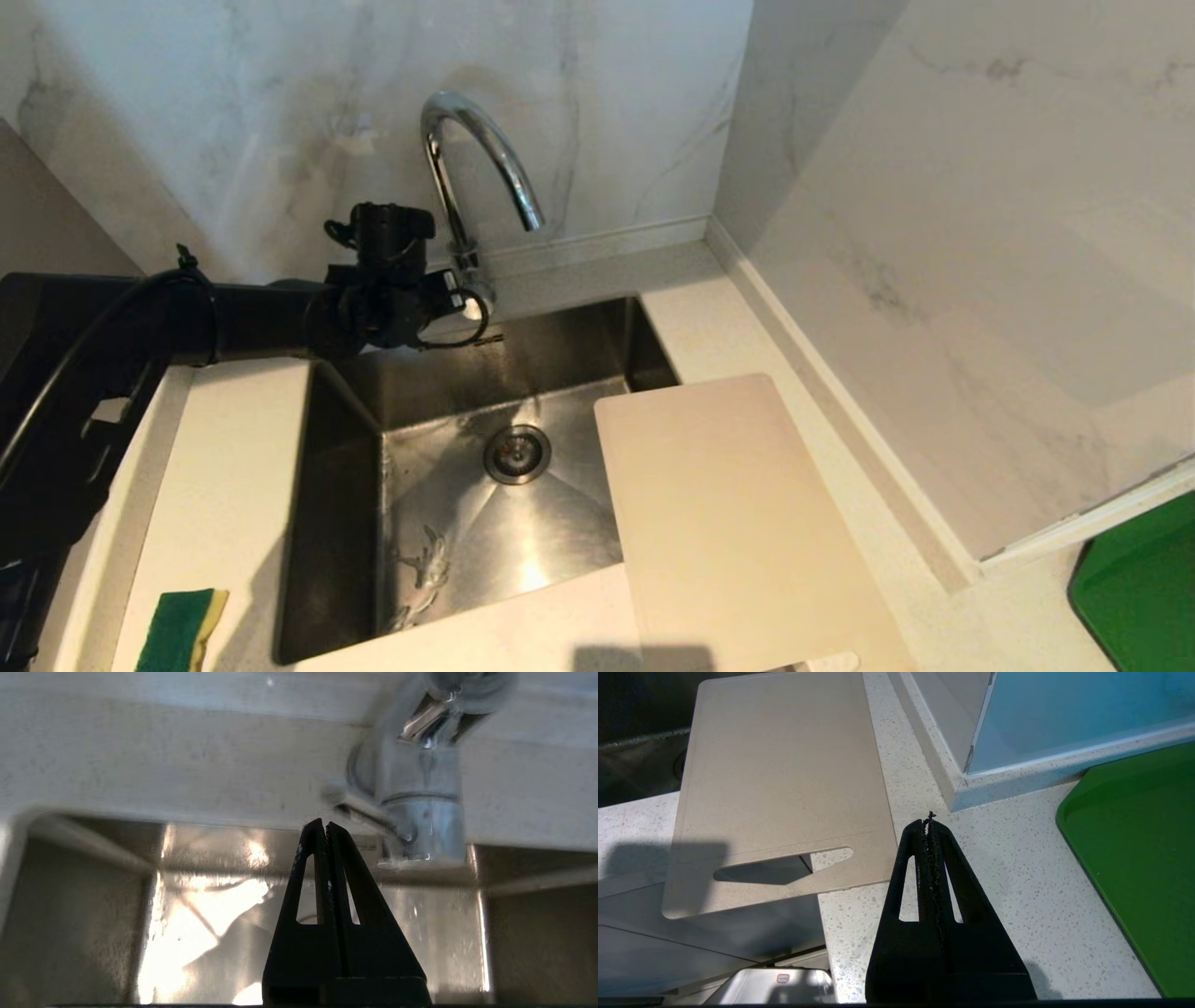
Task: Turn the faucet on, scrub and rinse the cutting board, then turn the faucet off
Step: Turn on the tap
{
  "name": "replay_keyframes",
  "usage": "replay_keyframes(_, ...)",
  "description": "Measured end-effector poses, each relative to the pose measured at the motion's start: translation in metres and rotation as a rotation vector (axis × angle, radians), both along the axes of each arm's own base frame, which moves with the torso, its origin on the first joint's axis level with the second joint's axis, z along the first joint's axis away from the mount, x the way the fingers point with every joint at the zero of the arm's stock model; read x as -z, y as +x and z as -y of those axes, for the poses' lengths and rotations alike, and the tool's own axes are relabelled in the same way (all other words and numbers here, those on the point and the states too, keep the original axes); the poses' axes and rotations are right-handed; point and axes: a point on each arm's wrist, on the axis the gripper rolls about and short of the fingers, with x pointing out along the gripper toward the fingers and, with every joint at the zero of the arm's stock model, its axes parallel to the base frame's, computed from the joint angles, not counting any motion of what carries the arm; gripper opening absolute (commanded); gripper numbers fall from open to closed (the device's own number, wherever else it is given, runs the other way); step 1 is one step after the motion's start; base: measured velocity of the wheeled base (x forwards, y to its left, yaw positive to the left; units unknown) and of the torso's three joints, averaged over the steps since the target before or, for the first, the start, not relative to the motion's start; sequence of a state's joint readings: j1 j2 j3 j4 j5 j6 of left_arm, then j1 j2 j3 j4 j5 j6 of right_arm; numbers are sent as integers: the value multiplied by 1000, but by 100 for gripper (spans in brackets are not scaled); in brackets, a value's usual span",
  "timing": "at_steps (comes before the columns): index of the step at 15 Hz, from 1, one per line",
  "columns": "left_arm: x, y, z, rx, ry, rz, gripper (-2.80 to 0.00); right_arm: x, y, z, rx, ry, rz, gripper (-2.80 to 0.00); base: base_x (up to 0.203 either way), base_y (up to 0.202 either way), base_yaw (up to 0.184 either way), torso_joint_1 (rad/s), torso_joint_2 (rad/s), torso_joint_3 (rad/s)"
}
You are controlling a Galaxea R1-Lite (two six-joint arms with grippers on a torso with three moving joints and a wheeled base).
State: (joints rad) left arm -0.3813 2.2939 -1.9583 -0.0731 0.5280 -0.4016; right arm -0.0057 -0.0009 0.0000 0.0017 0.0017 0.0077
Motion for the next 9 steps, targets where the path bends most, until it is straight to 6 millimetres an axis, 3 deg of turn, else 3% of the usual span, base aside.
replay_keyframes(4, 5, 0, 2, 3, -10, -20, -280, 0, 0, 0, 0, 0, 0, -280, 0, 0, 0, 0, 0, 0)
replay_keyframes(9, -23, -20, 19, 54, -35, 38, -280, 0, 0, 0, -1, 0, 0, -280, 0, 0, 0, 0, 0, 0)
